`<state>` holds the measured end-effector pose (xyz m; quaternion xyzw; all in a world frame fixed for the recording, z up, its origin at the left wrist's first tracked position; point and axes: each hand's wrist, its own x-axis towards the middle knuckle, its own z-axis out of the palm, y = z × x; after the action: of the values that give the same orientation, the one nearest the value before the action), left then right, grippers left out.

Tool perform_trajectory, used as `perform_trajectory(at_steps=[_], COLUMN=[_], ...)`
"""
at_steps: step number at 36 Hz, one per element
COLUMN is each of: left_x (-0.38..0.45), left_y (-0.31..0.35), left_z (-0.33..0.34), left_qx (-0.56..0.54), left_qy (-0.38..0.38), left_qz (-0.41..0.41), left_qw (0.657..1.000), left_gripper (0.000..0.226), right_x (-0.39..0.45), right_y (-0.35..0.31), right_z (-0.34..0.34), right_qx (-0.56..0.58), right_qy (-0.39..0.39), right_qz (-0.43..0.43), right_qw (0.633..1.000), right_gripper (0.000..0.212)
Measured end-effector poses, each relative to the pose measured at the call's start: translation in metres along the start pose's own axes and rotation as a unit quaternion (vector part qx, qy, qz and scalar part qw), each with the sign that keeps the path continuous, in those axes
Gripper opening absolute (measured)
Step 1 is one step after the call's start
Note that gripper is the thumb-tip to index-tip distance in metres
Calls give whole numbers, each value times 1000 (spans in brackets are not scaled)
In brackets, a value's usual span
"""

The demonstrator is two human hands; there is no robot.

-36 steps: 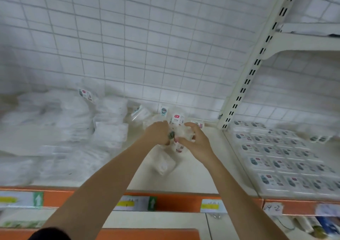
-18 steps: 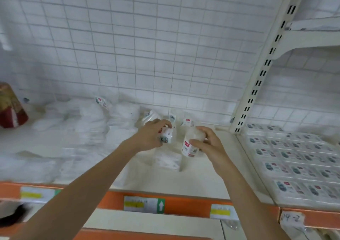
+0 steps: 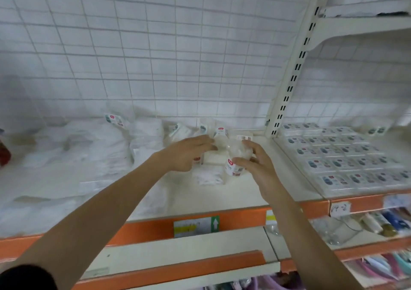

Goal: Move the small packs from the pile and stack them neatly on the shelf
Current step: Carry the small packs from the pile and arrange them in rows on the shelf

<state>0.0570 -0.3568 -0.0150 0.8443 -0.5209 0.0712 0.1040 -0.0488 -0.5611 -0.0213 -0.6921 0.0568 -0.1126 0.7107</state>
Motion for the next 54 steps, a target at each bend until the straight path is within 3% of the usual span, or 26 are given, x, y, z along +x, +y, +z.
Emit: perform_trajectory(at_steps=[5,7,10,14,17,20,22,26,33,35,36,40,43,45,48,50,52,54], left_x=[-4,-2,2,10,15,24,34,64,127,141,150,179,198,215,244,264,281,299], left_y=[-7,-8,-6,-3,7,27,47,95,197,223,238,306,354,384,423,450,471,492], left_z=[-14,-16,-13,-10,-17,-30,-36,-26,11,24,32,59,73,82,96,106,114,120], left_qx=[-153,-213,-235,-190,-218,-348,-430,-532,-588,-605,-611,-630,-654,-662,-653,-651,-650,-649], left_qy=[61,44,0,2,82,169,181,149,53,14,-8,-70,-112,-120,-118,-123,-130,-134], left_qz=[-197,-274,-314,-315,-305,-263,-234,-175,-112,-106,-105,-100,-73,-61,-70,-76,-83,-87], left_qw=[966,937,920,930,923,884,853,815,799,789,784,767,745,737,745,745,744,744], left_gripper=[60,58,65,57,51,40,36,28,13,24,32,35,46,37,54,49,34,38], right_x=[-15,-19,-25,-32,-37,-43,-50,-69,-128,-145,-155,-191,-213,-228,-251,-264,-273,-282], right_y=[-2,-5,-9,-12,-15,-21,-24,-27,-35,-35,-34,-32,-32,-33,-35,-37,-36,-35], right_z=[1,2,4,2,-6,-20,-31,-62,-148,-170,-183,-238,-283,-317,-365,-399,-428,-456], right_qx=[-2,14,45,31,56,86,101,71,143,138,117,15,28,28,-11,-25,-24,-23], right_qy=[48,54,63,53,73,96,122,151,241,270,283,324,361,374,386,398,401,390], right_qz=[-9,-10,3,13,20,25,36,26,27,38,34,17,15,9,18,20,20,11], right_qw=[999,998,997,998,996,991,987,986,959,952,951,946,932,927,922,917,916,920], right_gripper=[55,63,54,58,38,19,13,35,12,12,15,65,81,85,70,66,80,88])
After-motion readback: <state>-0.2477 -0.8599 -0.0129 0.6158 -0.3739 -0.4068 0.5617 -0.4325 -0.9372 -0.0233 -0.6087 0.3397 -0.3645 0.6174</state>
